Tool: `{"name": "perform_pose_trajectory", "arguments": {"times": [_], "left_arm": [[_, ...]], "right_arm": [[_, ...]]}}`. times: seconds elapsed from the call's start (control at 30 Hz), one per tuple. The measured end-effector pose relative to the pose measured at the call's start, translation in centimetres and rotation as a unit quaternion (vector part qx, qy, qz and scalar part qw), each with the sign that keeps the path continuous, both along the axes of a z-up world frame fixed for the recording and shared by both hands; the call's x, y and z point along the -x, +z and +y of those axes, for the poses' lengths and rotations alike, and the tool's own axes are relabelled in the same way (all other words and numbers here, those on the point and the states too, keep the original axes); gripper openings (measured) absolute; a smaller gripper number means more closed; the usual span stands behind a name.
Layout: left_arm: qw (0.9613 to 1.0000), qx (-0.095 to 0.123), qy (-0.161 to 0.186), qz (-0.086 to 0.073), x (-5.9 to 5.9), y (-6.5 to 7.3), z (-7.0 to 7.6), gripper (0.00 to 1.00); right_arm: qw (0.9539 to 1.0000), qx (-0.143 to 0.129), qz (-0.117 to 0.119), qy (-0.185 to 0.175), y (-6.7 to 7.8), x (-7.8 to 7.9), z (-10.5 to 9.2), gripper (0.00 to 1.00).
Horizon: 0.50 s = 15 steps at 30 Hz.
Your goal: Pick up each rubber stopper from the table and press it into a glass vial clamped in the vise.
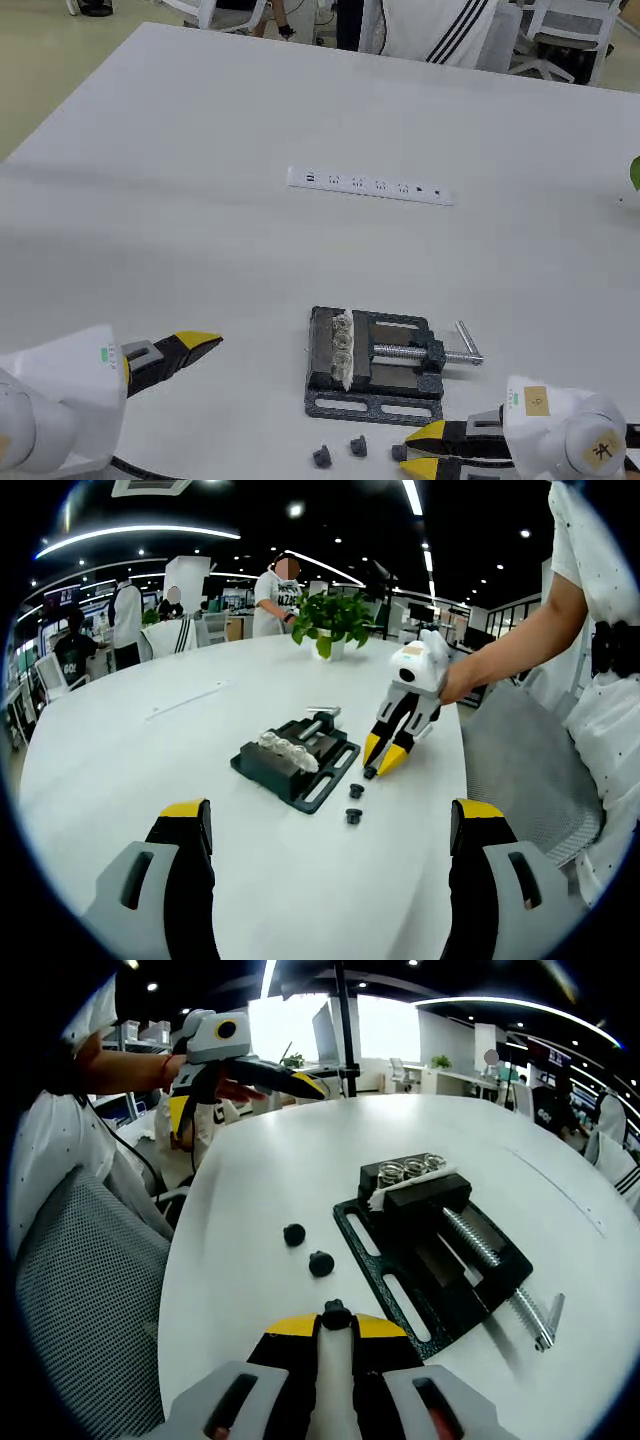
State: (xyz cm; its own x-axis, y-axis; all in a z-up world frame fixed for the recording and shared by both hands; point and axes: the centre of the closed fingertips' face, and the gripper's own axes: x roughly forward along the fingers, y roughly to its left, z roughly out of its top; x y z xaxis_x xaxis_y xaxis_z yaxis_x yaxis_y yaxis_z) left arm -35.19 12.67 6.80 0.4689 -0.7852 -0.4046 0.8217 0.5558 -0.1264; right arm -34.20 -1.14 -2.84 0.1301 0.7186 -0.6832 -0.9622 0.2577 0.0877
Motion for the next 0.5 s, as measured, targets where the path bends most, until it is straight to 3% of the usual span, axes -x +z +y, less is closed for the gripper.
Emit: {"name": "perform_pose_trajectory", "arguments": {"times": [0.5], "left_arm": [[1.0,0.002,0.0,-0.001,0.07,0.09,0.0,0.99]], "right_arm": [[1.0,-0.003,0.004,0.003,0.15,0.3,0.15,0.07]]}}
